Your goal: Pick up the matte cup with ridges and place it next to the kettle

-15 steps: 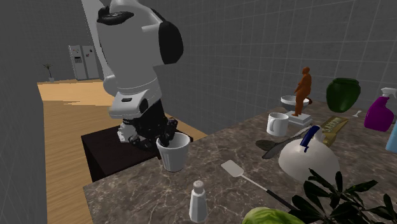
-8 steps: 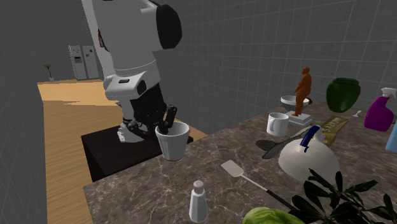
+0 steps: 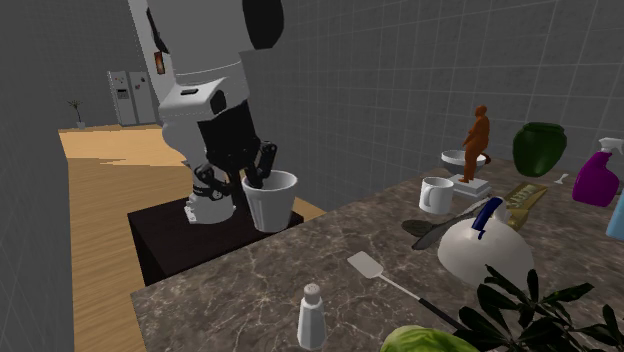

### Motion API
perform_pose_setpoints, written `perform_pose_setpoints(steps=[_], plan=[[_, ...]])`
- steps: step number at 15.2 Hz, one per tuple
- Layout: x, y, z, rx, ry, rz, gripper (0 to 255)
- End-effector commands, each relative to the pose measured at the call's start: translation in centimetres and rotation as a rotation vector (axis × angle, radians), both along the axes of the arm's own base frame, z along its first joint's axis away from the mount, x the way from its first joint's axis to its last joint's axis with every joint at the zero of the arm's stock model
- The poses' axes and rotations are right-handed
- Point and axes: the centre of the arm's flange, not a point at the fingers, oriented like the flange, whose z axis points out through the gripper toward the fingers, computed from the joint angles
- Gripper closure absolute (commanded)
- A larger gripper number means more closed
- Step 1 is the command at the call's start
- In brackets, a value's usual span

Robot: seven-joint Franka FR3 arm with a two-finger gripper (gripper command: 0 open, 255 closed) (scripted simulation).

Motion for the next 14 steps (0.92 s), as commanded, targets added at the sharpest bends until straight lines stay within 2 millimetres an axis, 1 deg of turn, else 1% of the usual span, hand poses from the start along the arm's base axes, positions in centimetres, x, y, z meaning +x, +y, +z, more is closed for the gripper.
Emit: perform_pose_setpoints(steps=[1,13,14], plan=[[0.0,0.0,1.1,0.000,0.000,0.000,255],[0.0,0.0,7.3,0.000,0.000,0.000,255],[0.2,1.3,7.3,0.000,0.000,0.000,255]])
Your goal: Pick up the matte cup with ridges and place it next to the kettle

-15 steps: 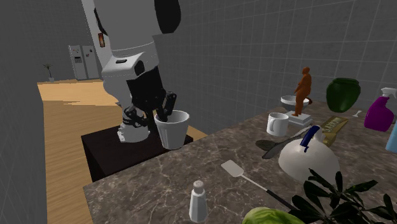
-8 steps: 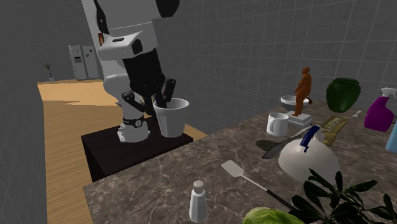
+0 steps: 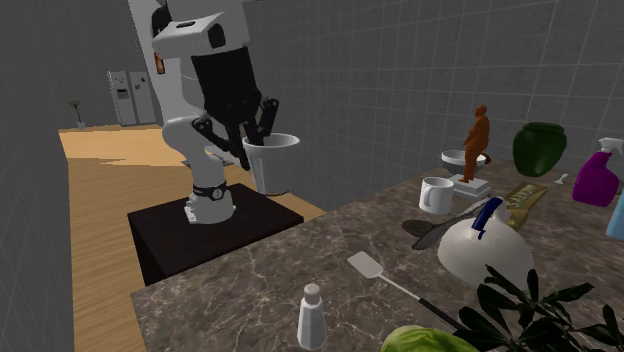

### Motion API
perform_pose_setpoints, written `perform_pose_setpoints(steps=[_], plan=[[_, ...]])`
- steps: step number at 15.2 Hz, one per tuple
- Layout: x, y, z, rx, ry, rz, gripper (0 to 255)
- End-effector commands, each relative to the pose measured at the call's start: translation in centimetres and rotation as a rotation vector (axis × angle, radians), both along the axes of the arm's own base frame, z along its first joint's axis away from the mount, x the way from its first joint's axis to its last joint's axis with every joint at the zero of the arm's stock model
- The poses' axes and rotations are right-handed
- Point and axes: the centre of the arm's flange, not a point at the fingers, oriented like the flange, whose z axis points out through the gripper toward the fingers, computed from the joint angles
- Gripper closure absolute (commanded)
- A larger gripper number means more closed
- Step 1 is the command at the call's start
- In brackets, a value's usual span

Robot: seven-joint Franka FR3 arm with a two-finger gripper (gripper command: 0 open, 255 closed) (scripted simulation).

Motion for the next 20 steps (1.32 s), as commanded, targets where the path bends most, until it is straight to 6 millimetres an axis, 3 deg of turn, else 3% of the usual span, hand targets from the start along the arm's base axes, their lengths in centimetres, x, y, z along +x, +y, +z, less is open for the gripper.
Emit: perform_pose_setpoints(steps=[1,20], plan=[[0.4,2.0,0.2,0.000,0.000,0.000,255],[5.3,26.6,0.2,0.000,0.000,0.000,255]])
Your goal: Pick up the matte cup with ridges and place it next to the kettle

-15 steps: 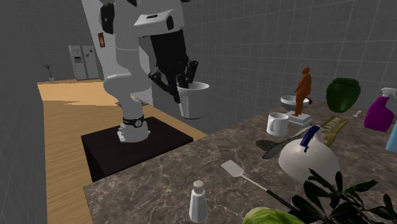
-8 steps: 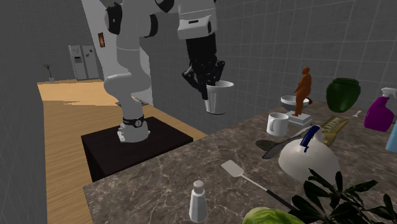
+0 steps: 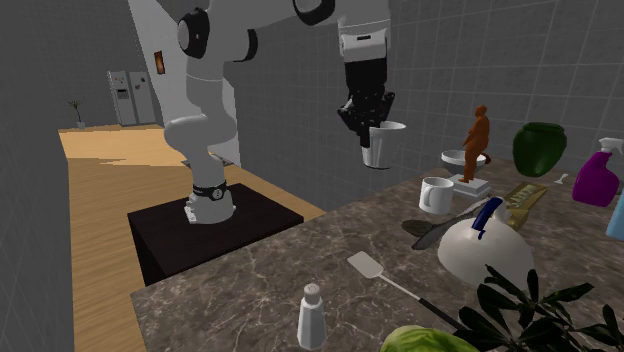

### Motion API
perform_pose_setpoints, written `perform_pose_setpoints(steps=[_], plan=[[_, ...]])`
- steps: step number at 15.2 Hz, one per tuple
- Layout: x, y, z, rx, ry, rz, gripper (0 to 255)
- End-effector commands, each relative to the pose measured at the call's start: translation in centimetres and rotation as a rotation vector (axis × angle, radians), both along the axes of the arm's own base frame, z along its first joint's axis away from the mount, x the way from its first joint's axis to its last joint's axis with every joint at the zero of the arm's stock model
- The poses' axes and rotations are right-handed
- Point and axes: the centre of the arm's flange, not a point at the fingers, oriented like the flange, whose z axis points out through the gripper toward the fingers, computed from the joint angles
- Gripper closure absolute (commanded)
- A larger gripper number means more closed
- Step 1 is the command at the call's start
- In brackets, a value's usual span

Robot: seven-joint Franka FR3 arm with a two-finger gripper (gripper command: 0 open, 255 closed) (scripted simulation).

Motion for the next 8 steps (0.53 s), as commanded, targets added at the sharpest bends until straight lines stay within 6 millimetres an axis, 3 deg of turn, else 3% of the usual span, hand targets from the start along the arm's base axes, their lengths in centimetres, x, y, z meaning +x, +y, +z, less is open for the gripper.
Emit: perform_pose_setpoints(steps=[1,6,8], plan=[[0.5,2.5,-0.1,0.000,0.000,-0.001,255],[1.8,9.2,-0.1,0.000,0.000,-0.001,255],[1.8,9.2,-1.1,0.000,0.000,-0.001,255]])
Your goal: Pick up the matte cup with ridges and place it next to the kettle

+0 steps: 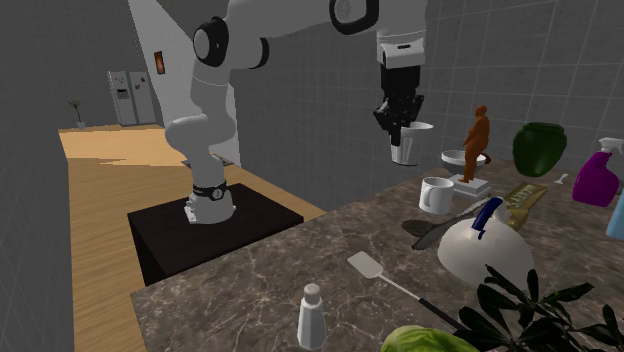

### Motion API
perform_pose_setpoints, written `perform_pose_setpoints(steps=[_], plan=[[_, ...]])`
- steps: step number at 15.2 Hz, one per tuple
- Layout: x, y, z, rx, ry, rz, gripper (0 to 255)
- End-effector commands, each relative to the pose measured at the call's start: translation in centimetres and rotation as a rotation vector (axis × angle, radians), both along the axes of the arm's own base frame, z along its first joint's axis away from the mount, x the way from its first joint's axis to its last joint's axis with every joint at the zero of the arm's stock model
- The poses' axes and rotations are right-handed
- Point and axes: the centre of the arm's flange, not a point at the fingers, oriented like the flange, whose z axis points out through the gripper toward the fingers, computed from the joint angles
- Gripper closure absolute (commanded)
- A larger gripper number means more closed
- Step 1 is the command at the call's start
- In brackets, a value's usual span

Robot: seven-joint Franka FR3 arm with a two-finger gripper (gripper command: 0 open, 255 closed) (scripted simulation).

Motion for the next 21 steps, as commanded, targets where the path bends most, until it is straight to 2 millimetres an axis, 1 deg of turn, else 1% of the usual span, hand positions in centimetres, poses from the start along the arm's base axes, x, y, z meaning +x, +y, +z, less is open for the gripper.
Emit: perform_pose_setpoints(steps=[1,21], plan=[[0.0,0.3,-0.8,0.000,-0.001,-0.001,255],[0.0,0.3,-11.4,0.000,-0.001,-0.001,255]])
